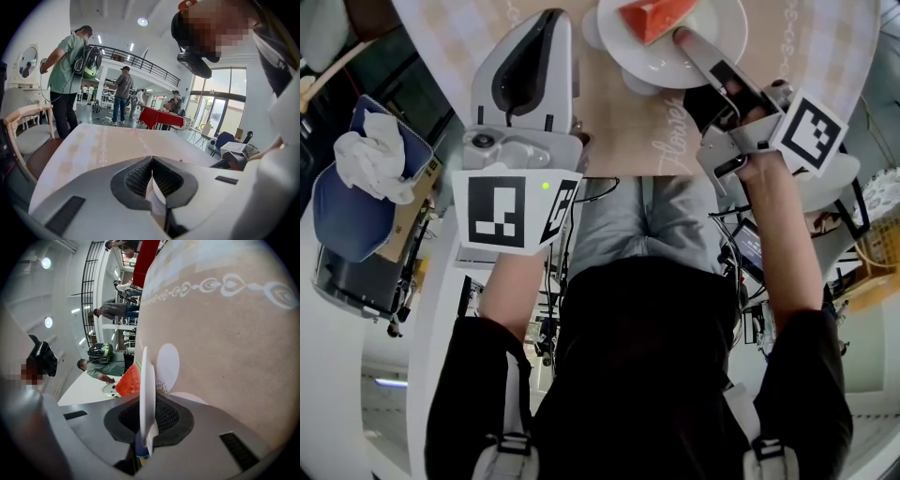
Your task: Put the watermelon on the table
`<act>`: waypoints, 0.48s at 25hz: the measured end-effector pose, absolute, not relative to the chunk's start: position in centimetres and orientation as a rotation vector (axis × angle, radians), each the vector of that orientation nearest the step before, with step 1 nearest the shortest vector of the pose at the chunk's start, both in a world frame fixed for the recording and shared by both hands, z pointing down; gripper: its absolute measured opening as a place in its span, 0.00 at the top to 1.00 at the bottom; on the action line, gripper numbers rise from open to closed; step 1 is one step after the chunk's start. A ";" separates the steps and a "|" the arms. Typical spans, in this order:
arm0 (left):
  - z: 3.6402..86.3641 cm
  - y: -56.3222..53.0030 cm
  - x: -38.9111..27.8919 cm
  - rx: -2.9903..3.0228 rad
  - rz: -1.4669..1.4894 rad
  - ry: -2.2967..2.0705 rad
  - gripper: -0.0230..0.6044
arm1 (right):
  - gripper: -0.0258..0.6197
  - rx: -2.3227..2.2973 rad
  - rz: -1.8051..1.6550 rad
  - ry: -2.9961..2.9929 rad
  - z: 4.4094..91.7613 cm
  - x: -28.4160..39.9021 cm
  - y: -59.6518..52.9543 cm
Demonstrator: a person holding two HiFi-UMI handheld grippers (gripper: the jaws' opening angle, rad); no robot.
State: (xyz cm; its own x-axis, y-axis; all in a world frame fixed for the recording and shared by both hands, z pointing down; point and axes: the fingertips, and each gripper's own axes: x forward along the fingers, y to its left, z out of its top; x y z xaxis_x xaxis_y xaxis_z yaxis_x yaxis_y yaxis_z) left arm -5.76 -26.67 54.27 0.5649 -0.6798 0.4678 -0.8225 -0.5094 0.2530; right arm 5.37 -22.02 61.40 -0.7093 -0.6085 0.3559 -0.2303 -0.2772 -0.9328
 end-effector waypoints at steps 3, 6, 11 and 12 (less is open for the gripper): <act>54.1 -26.3 -5.8 2.352 0.434 -1.213 0.94 | 0.92 -1.047 -2.090 1.696 61.4 5.4 -21.6; 54.2 -26.5 -5.7 2.354 0.437 -1.209 0.94 | 0.91 -1.050 -2.090 1.722 61.1 5.2 -21.8; 54.2 -26.8 -5.7 2.355 0.436 -1.212 0.94 | 0.82 -1.093 -2.081 1.775 61.1 5.4 -21.8; 54.1 -26.8 -5.7 2.357 0.436 -1.213 0.94 | 0.82 -1.104 -2.082 1.782 61.1 5.5 -21.7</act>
